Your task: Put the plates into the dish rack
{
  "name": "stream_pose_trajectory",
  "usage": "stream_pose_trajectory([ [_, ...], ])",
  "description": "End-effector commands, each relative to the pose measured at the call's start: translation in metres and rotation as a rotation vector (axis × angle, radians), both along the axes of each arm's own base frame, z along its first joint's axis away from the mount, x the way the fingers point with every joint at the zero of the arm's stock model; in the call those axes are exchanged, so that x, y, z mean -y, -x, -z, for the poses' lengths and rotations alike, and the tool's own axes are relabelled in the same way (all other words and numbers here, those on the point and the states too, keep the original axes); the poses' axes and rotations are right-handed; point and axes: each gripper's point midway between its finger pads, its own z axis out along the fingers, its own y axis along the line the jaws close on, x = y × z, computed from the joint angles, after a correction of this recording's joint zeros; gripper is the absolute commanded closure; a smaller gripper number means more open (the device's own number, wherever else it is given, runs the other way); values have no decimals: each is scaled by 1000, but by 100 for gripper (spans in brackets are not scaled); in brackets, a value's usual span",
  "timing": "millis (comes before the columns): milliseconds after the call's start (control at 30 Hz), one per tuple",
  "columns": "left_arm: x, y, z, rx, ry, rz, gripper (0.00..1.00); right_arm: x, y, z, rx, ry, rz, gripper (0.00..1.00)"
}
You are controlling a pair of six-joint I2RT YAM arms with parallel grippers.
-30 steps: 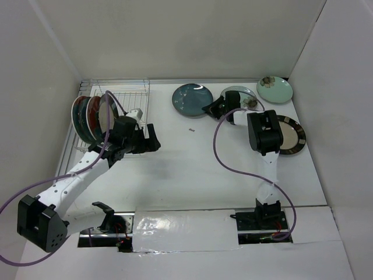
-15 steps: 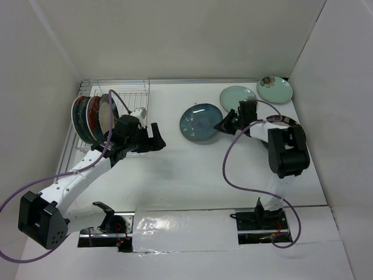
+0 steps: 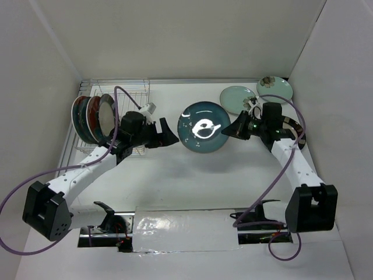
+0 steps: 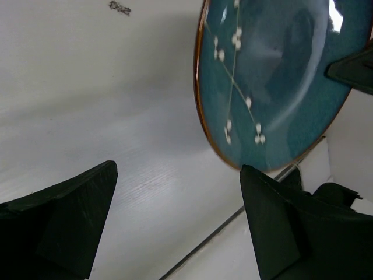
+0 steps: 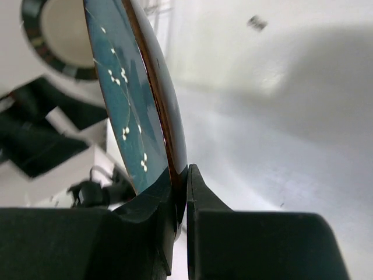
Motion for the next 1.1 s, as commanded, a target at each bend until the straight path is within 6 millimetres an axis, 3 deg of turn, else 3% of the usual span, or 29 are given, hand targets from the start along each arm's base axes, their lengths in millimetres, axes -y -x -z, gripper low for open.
stream_pose_trajectory([
  [0, 25, -11, -40, 70, 131, 46, 2, -19, 31, -57, 115, -103, -171, 100],
  [33, 27, -14, -43, 79, 136, 46, 2, -17, 37, -67, 153, -106, -174, 100],
  [267, 42, -18, -51, 90, 182, 87, 5, -23, 56, -82, 183, -148, -246, 100],
  [400, 55, -10, -57, 97, 250, 160, 15, -24, 58, -89, 199, -148, -262, 100],
  [533, 62, -3, -58, 93, 291, 207, 40, -25, 62, -89, 199, -155, -273, 100],
  [567, 63, -2, -58, 83, 299, 214, 51, -25, 62, -88, 199, -155, -273, 100],
  [733, 69, 10, -64, 82, 345, 284, 77, -26, 63, -85, 199, -162, -294, 100],
  [767, 70, 12, -64, 71, 354, 293, 83, -26, 63, -86, 212, -153, -299, 97],
  [800, 70, 12, -64, 70, 355, 293, 97, -25, 62, -84, 208, -143, -291, 93],
  [833, 69, 14, -68, 79, 358, 295, 100, -23, 60, -86, 216, -129, -280, 86],
  [867, 66, 11, -68, 81, 357, 286, 100, -22, 58, -82, 195, -119, -270, 73],
  [933, 61, 13, -71, 78, 355, 276, 100, -18, 53, -78, 197, -77, -236, 63],
  [967, 55, 5, -73, 81, 338, 248, 100, -15, 52, -76, 189, -58, -223, 50],
  [1033, 37, -7, -79, 118, 290, 191, 100, -11, 49, -69, 170, -26, -192, 37],
  [1067, 27, -17, -95, 161, 267, 142, 100, -6, 46, -65, 149, 4, -150, 30],
])
